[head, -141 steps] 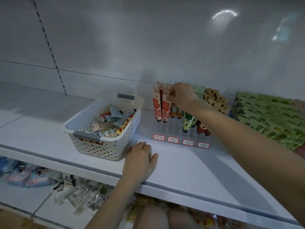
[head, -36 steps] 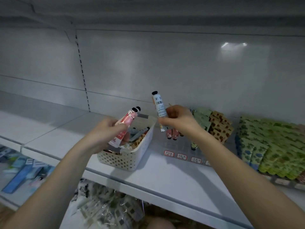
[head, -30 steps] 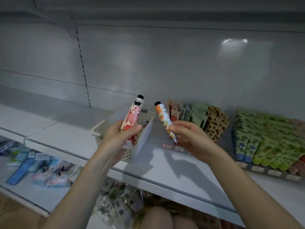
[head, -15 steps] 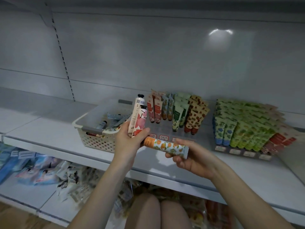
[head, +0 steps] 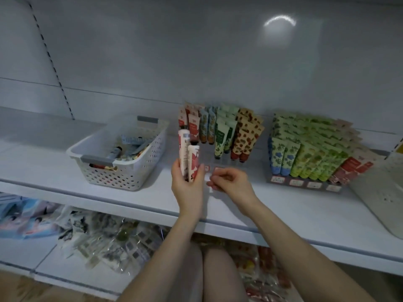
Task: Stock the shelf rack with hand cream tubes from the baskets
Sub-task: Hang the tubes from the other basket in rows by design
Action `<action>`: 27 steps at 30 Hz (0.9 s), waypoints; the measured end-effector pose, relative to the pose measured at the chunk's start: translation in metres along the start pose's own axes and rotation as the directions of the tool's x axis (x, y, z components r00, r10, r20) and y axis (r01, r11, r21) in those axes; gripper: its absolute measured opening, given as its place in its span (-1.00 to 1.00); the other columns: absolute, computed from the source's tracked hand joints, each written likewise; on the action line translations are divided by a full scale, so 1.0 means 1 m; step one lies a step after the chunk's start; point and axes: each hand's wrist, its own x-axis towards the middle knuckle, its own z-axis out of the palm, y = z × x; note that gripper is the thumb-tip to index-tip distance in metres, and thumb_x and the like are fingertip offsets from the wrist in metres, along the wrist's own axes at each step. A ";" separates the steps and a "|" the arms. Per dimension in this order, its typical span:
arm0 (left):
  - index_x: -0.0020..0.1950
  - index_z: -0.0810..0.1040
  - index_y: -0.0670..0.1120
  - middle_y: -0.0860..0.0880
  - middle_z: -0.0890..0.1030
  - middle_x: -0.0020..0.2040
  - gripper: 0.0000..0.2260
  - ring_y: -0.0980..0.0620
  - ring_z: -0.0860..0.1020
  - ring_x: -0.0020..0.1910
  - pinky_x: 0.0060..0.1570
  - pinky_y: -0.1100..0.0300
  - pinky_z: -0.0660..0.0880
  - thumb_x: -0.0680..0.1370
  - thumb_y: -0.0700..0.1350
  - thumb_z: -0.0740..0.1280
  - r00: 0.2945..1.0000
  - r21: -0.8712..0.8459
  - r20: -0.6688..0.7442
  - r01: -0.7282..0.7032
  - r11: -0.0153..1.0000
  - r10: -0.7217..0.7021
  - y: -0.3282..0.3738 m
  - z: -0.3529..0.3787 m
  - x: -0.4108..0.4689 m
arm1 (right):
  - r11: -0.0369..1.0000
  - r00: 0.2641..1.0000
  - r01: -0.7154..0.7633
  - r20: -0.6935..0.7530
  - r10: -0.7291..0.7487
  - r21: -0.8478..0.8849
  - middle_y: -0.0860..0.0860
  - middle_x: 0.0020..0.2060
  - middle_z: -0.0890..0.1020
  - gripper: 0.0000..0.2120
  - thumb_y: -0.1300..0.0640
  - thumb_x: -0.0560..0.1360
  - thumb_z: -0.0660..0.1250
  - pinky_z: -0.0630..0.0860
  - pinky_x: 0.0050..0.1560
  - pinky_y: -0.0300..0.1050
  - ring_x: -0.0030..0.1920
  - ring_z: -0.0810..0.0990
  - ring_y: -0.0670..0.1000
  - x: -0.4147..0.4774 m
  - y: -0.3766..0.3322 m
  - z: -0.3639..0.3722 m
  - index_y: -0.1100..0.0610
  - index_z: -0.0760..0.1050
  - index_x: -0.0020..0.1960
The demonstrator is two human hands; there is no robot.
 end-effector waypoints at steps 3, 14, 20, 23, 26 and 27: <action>0.04 0.45 -0.02 0.03 0.54 -0.18 -0.77 0.08 0.55 -0.22 -0.17 0.17 0.55 0.47 -0.22 0.41 0.994 0.062 0.097 -0.057 0.996 0.051 0.012 -0.019 0.014 | 0.998 1.000 0.013 0.011 -0.012 -0.055 0.07 -0.26 0.60 -0.93 0.36 0.50 0.28 0.58 -0.22 -0.27 -0.36 0.63 -0.13 -0.002 -0.006 -0.008 0.27 0.49 -0.03; 0.01 0.46 -0.02 -0.02 0.54 -0.22 -0.77 -0.08 0.57 -0.25 -0.23 0.10 0.54 0.44 -0.22 0.43 0.980 0.143 0.199 -0.008 0.990 -0.021 0.019 -0.082 -0.050 | 0.906 0.983 0.090 0.186 -0.013 -0.413 0.04 -0.40 0.58 -0.97 0.27 0.50 0.32 0.47 -0.45 -0.36 -0.52 0.54 -0.19 -0.084 0.048 0.001 0.22 0.53 -0.09; 0.08 0.49 -0.10 0.07 0.55 -0.20 -0.73 0.12 0.55 -0.23 -0.17 0.24 0.52 0.43 -0.22 0.45 0.978 0.196 0.179 0.072 0.978 -0.108 0.003 -0.106 -0.093 | 0.633 0.971 0.110 0.219 0.097 -0.766 -0.08 -0.33 0.57 -0.81 0.11 0.48 0.34 0.38 -0.23 -0.24 -0.26 0.55 -0.12 -0.126 0.104 -0.006 0.00 0.49 -0.31; 0.04 0.48 0.04 0.06 0.57 -0.19 -0.72 0.00 0.57 -0.20 -0.15 0.05 0.56 0.43 -0.21 0.45 0.972 0.201 0.187 0.106 0.974 -0.145 -0.005 -0.114 -0.109 | 0.463 0.967 0.081 0.183 0.180 -0.883 0.00 -0.19 0.62 -0.78 -0.04 0.49 0.30 0.38 -0.23 -0.17 -0.10 0.59 0.00 -0.138 0.120 -0.001 0.07 0.55 -0.23; 0.03 0.46 0.10 0.07 0.58 -0.17 -0.69 0.02 0.57 -0.20 -0.16 0.06 0.56 0.42 -0.21 0.46 0.971 0.217 0.179 0.115 0.969 -0.156 -0.007 -0.117 -0.119 | 0.360 0.966 0.123 0.195 0.172 -0.925 0.04 -0.24 0.59 -0.70 -0.09 0.50 0.27 0.28 -0.28 -0.16 -0.10 0.57 0.06 -0.145 0.123 0.006 0.11 0.49 -0.27; 0.02 0.45 0.11 0.06 0.58 -0.16 -0.69 0.01 0.57 -0.19 -0.14 0.04 0.56 0.42 -0.21 0.46 0.971 0.223 0.175 0.123 0.967 -0.164 -0.008 -0.118 -0.121 | 0.346 0.964 0.139 0.206 0.165 -0.928 0.06 -0.18 0.60 -0.71 -0.09 0.50 0.27 0.24 -0.26 -0.17 -0.06 0.56 0.06 -0.146 0.123 0.007 0.12 0.51 -0.22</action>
